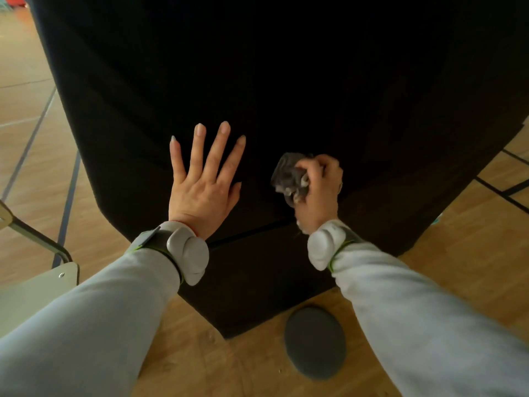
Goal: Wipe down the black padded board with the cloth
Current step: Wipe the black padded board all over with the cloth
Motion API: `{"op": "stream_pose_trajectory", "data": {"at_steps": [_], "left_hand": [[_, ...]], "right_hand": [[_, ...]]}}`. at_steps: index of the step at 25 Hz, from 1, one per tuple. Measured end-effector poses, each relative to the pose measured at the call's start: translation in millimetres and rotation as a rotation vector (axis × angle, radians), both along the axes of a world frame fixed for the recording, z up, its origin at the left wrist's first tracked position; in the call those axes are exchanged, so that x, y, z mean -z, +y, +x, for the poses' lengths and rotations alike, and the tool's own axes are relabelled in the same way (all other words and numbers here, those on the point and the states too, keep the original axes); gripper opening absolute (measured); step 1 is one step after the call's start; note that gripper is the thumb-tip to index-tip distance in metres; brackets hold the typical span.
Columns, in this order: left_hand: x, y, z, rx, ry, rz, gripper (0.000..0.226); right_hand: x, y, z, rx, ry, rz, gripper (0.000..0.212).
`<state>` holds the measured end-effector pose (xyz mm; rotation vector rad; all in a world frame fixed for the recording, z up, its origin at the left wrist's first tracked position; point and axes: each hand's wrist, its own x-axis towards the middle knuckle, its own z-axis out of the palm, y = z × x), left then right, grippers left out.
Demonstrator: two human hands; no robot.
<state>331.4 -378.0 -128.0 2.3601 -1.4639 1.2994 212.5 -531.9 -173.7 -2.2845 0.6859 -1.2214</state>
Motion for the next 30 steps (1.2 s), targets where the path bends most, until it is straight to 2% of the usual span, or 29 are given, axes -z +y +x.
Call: {"op": "stream_pose_trajectory", "data": {"at_steps": [3,5,7,9,12,15,19,21,22,25,27,29,30], "left_hand": [[0,0,-2,0.0,-0.008,0.0,0.074],[-1,1,-3,0.0,-0.001,0.003,0.073],[-2,3,-4,0.003,0.013,0.013,0.073],[-4,5,-5,0.0,0.008,0.022,0.074],[-4,3,-4,-0.003,0.027,0.022,0.074],[-3,3,-4,-0.009,0.026,0.02,0.074],[1,0,0,-0.009,0.01,0.025,0.075],[2,-1,1,-0.021,-0.011,0.018,0.075],[2,-1,1,-0.025,-0.018,0.016,0.074],[2,-2,0,-0.02,-0.005,0.022,0.075],[-1,-1,-2,-0.009,0.019,0.023,0.076],[-3,0,-3,-0.007,0.034,0.024,0.077],[-3,1,-3,-0.008,0.037,0.027,0.078]], "right_hand": [[25,11,-4,-0.063,0.176,0.088,0.044],[39,12,-5,-0.065,0.306,0.048,0.036],[53,14,-11,-0.123,0.433,0.041,0.038],[56,14,-20,-0.141,0.359,0.082,0.045],[28,-4,-27,0.092,0.087,0.366,0.033],[5,-26,-27,0.272,-0.143,0.448,0.037],[13,-29,-13,0.246,-0.116,0.437,0.035],[19,-21,-7,0.214,-0.133,0.493,0.03],[25,-14,-6,0.178,-0.083,0.527,0.031],[44,8,-5,0.07,0.223,0.416,0.042],[44,3,-15,-0.012,0.297,0.378,0.042],[28,-6,-26,-0.124,0.262,0.28,0.034],[20,-10,-29,-0.15,0.185,0.232,0.032]]}}
